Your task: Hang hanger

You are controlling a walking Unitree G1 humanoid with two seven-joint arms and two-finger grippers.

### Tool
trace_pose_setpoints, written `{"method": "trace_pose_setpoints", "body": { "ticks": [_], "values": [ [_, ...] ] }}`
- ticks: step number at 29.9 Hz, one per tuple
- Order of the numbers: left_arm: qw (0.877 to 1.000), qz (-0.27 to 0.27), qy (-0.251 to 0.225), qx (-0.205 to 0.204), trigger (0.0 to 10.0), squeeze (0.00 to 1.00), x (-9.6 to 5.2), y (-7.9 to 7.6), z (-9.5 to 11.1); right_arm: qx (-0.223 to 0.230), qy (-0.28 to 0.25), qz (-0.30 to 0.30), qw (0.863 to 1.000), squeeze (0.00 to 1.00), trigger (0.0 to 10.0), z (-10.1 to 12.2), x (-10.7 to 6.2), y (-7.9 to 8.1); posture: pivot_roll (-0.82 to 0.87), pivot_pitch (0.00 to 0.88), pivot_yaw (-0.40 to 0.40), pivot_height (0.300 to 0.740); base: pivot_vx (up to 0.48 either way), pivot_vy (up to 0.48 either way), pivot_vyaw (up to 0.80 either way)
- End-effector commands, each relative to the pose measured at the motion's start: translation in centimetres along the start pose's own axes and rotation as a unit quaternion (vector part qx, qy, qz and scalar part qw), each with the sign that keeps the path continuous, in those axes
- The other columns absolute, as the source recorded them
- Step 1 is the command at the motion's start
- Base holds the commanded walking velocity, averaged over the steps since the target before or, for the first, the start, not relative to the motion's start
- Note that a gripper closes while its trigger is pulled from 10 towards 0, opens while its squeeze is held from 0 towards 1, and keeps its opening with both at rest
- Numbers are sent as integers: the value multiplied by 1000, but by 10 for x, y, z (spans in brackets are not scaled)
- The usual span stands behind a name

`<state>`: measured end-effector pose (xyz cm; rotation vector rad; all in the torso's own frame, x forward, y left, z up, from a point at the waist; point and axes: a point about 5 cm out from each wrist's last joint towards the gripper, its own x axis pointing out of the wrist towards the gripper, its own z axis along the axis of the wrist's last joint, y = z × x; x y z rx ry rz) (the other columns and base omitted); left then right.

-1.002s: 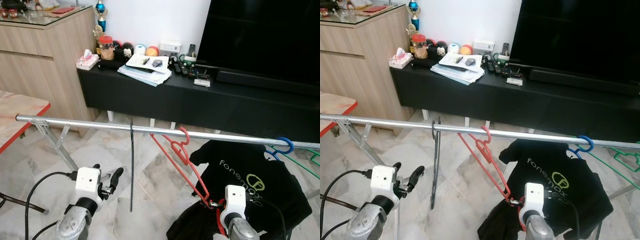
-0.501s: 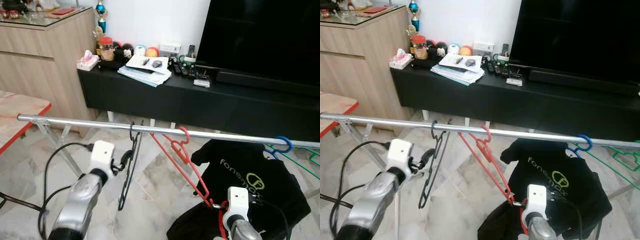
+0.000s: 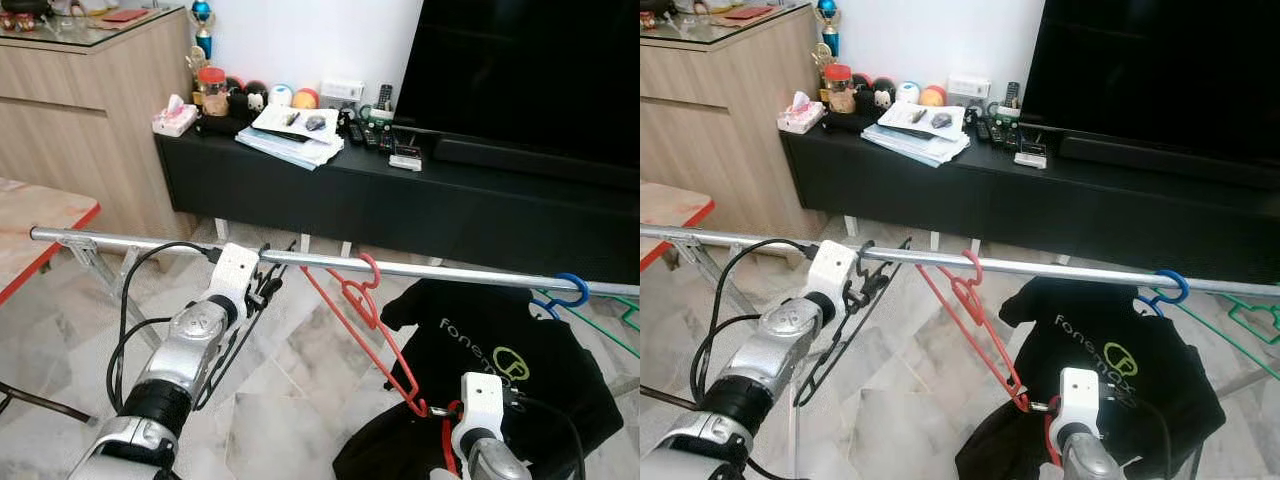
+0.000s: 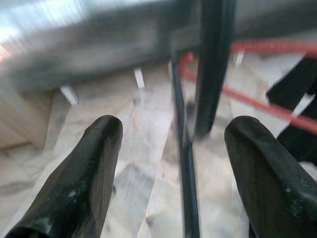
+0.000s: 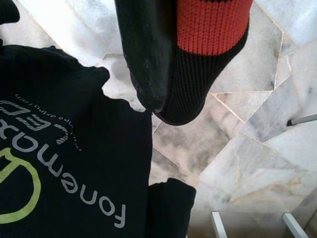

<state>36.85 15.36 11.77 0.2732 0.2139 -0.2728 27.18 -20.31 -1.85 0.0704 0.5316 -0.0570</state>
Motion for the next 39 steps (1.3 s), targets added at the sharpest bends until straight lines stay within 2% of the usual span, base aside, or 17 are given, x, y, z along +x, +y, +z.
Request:
{"method": "trace_pose_setpoints", "body": {
  "ticks": [1,6,12,13,14,24,39],
  "values": [
    [1000,11,24,12,10000,0,2,2,-5,0,-12,-3,1000,0,10000,6,2,-1,83,53,-63,740,0,0,0],
    [999,18,37,10,10000,0,5,2,-11,-1,-11,-3,1000,0,10000,6,2,0,82,53,-62,740,0,0,0],
    [999,18,26,8,10000,0,8,-1,-9,-1,-12,-4,1000,0,10000,7,2,-1,73,51,-61,740,0,0,0],
    [1000,19,23,6,2706,0,9,-1,-7,-1,-12,-5,1000,0,10000,7,2,-2,73,52,-62,740,0,0,0],
    [1000,19,20,5,0,0,10,-2,-5,-2,-11,-5,1000,0,10000,7,2,-2,74,52,-63,740,0,0,0],
    [1000,14,10,5,0,0,13,-6,-2,-3,-10,-4,1000,0,10000,7,2,-1,72,49,-62,740,0,0,0],
    [1000,21,14,2,0,0,10,-2,-10,-5,-12,-4,1000,0,10000,9,3,-1,76,35,-68,740,0,0,0]
  ]
}}
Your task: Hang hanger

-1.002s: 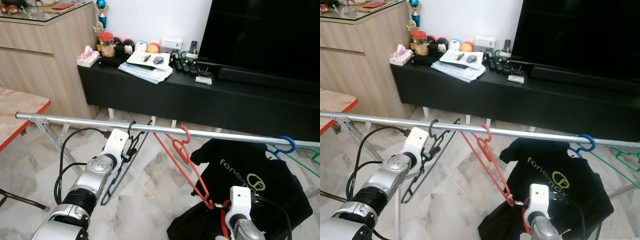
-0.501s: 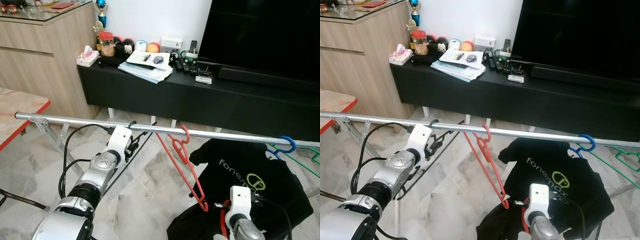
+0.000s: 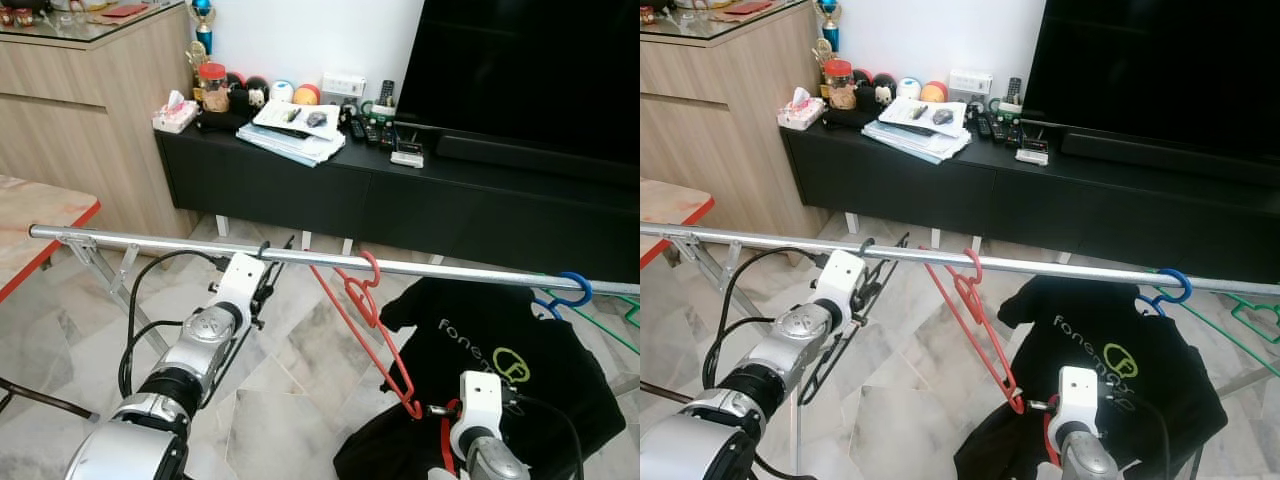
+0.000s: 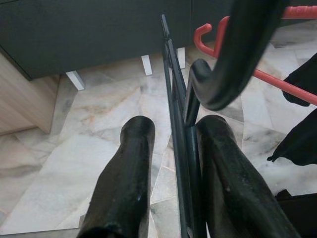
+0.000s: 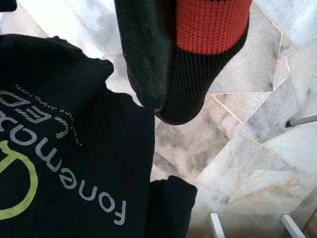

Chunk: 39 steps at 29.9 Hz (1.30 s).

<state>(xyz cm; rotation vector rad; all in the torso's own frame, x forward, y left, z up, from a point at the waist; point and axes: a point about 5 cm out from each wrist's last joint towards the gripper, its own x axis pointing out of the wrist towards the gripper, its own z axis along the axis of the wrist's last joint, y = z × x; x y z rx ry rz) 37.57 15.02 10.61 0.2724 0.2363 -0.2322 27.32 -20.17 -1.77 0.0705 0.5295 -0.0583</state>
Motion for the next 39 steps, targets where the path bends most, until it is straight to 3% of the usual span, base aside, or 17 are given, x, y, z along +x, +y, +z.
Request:
{"method": "trace_pose_setpoints", "body": {
  "ticks": [1,22,31,39],
  "values": [
    [1000,3,1,6,0,0,-1,2,-2,-5,-11,-3,1000,0,10000,8,2,-3,76,34,-68,740,0,0,0],
    [1000,10,-17,-4,0,0,-5,5,-5,-7,-10,-3,1000,0,10000,8,2,-5,78,35,-73,740,0,0,0],
    [996,24,-78,-37,0,0,-11,6,0,-6,-9,-2,1000,0,10000,8,2,-5,82,38,-74,740,0,0,0],
    [990,55,-115,-61,0,0,-26,11,-12,-5,-12,-6,1000,0,10000,7,1,-5,83,51,-73,740,0,0,0]
  ]
}}
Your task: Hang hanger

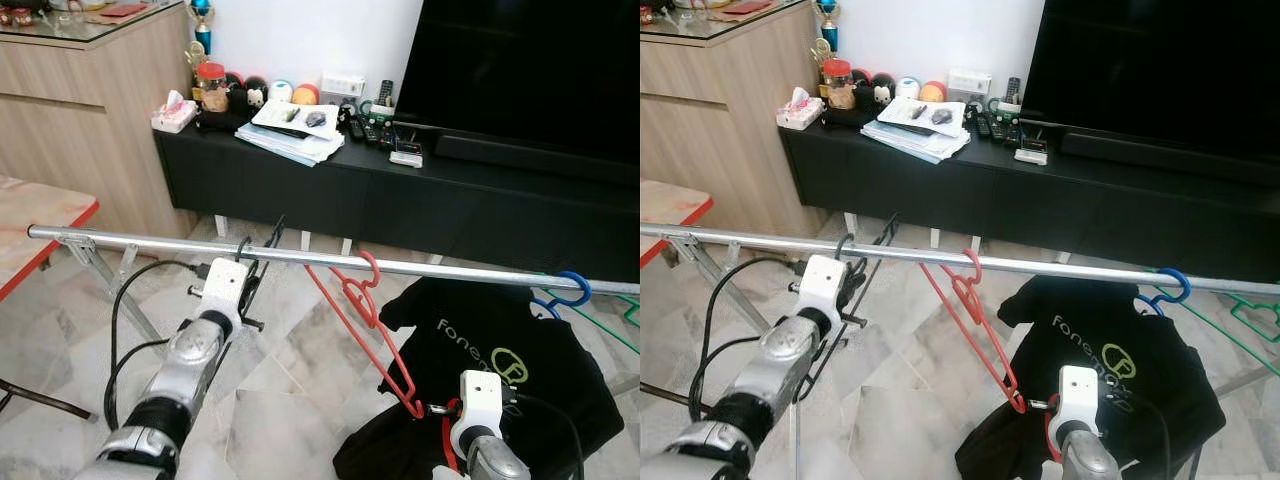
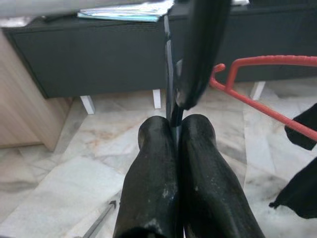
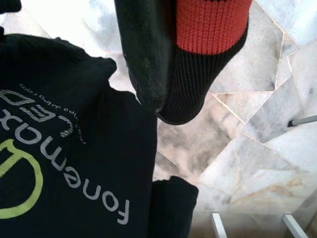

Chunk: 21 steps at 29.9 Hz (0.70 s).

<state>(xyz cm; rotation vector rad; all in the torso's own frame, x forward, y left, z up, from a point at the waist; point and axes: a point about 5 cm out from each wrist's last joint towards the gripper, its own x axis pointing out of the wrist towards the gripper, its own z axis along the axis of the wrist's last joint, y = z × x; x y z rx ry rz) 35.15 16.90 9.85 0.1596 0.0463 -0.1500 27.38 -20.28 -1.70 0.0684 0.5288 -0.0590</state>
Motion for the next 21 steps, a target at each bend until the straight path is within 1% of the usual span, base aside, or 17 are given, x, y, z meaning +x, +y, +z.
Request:
{"method": "trace_pose_setpoints", "body": {
  "ticks": [1,5,6,7,8,9,11,13,16,17,18,19,21],
  "values": [
    [1000,9,-23,-13,0,0,-2,2,5,-4,-12,-6,1000,0,10000,6,1,-4,83,51,-73,740,0,0,0],
    [999,15,-42,-23,0,0,-10,4,4,-4,-12,-6,1000,0,10000,6,0,-5,81,54,-71,740,0,0,0],
    [999,13,-43,-21,902,0,-15,4,2,-4,-13,-6,1000,0,10000,5,0,-5,80,55,-69,740,0,0,0],
    [999,10,-44,-19,902,0,-18,4,0,-4,-13,-7,1000,0,10000,5,0,-5,80,56,-69,740,0,0,0],
    [999,6,-45,-11,4824,0,-24,4,-3,-4,-13,-7,1000,0,10000,5,0,-5,80,56,-68,740,0,0,0],
    [999,2,-44,-10,10000,0,-29,4,-7,-4,-13,-7,1000,0,10000,5,0,-5,80,58,-68,740,0,0,0],
    [999,-4,-46,-16,10000,0,-42,5,-14,-4,-13,-8,1000,0,10000,4,0,-5,83,62,-67,740,0,0,0],
    [999,4,-36,-17,10000,0,-56,9,-23,-5,-13,-8,1000,0,10000,4,0,-5,88,66,-67,740,0,0,0],
    [999,13,-31,-12,10000,0,-65,12,-28,-5,-12,-9,1000,0,10000,4,0,-5,93,68,-65,740,0,0,0],
    [999,20,-26,-19,10000,0,-71,13,-31,-5,-12,-9,1000,0,10000,4,0,-5,93,68,-65,740,0,0,0],
    [999,32,-17,-30,10000,0,-82,14,-36,-5,-13,-9,1000,0,10000,3,-1,-5,92,65,-58,740,0,0,0],
    [999,32,-17,-30,10000,0,-82,14,-36,-5,-13,-9,1000,0,10000,3,-1,-5,92,65,-58,740,0,0,0],
    [999,36,-6,-36,10000,0,-94,13,-41,-2,-16,-11,1000,0,10000,3,-1,-5,89,64,-54,740,0,0,0]
  ]
}}
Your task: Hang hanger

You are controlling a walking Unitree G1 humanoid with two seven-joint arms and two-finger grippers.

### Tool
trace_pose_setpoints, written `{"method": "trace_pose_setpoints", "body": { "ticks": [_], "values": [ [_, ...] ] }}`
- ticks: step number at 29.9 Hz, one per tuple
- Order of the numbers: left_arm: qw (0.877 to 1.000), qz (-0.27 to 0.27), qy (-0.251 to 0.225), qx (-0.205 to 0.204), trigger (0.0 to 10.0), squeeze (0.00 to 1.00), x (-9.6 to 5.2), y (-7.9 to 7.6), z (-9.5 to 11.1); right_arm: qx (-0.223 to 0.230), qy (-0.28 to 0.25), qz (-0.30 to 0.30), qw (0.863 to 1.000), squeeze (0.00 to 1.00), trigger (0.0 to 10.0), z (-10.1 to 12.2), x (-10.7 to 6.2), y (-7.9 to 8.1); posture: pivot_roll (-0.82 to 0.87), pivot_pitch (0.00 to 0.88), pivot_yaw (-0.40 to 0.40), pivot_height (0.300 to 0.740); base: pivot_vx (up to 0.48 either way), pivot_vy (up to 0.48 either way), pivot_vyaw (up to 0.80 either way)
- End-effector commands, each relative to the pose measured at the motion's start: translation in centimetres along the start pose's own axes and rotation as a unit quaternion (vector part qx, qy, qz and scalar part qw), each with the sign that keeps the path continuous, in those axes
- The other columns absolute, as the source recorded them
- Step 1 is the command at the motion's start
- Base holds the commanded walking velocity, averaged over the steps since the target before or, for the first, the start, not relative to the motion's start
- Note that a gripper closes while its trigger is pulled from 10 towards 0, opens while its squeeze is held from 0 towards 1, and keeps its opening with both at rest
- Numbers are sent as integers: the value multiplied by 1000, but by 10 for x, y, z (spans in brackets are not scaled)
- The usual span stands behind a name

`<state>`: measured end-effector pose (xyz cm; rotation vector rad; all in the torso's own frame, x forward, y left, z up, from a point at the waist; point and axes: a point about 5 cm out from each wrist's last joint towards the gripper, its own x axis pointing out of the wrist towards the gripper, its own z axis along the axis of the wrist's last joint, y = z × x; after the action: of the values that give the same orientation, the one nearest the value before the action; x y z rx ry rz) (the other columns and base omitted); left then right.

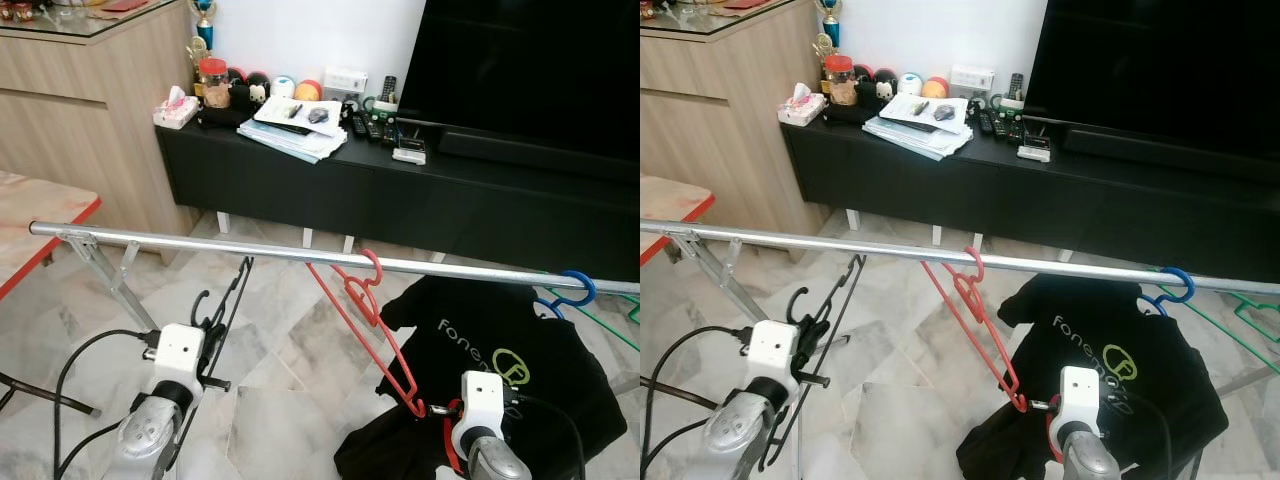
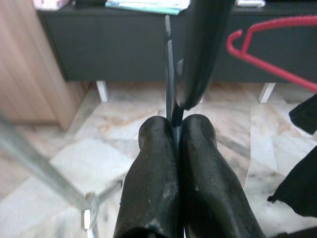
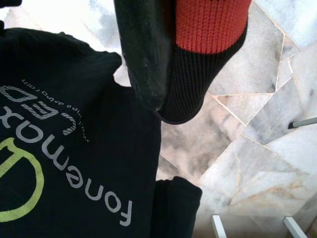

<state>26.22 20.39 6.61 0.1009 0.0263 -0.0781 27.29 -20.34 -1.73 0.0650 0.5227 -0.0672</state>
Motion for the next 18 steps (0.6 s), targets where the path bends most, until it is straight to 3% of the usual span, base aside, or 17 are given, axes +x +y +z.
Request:
{"method": "trace_pose_setpoints", "body": {
  "ticks": [1,8,18],
  "values": [
    [1000,-1,11,-8,10000,0,-7,-4,-3,0,-15,-8,1000,0,10000,4,0,-4,87,61,-48,740,0,0,0],
    [999,-5,31,-18,10000,0,-17,-14,-9,3,-23,-14,1000,0,10000,4,-1,-3,85,48,-41,740,0,0,0],
    [999,-7,37,-24,10000,0,-18,-18,-7,4,-27,-20,999,0,10000,3,-1,-3,85,29,-32,740,0,0,0]
  ]
}}
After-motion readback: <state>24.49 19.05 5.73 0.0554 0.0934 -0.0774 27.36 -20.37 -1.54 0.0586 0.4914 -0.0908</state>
